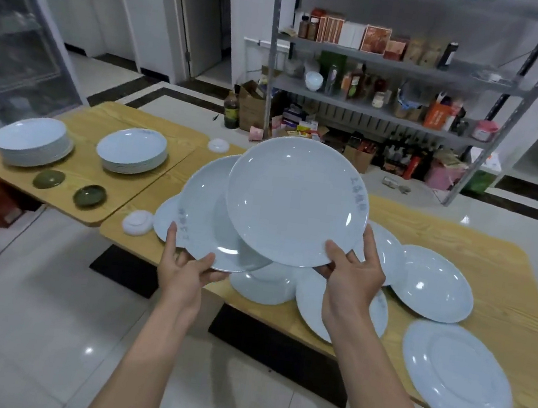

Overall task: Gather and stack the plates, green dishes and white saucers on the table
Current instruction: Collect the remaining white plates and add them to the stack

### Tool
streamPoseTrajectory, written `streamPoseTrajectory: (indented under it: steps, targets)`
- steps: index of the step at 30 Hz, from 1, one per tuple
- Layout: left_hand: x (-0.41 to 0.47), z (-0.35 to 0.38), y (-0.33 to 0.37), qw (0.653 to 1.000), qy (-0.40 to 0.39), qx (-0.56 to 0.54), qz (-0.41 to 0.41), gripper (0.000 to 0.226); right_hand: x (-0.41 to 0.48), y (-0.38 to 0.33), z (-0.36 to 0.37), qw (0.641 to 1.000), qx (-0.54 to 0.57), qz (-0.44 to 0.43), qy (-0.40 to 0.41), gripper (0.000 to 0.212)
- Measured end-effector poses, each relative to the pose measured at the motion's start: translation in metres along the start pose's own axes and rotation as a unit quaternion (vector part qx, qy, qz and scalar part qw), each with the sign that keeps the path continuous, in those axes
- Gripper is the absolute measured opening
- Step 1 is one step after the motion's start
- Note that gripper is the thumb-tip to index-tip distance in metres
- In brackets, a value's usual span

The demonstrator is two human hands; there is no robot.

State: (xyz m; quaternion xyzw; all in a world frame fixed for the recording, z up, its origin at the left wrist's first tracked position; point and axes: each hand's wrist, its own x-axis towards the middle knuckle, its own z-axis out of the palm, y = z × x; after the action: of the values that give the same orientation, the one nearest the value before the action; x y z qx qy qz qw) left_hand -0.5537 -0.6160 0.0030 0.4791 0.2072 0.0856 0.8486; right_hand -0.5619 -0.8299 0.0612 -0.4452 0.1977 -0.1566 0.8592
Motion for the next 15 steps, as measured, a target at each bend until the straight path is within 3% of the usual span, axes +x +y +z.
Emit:
streamPoseTrajectory:
  steps: [15]
  targets:
    - [0.086, -0.104, 0.079, 0.995, 0.087, -0.007, 0.042, 0.094, 0.004, 0.103, 0.146, 0.995, -0.033, 0.045, -0.080, 0.074]
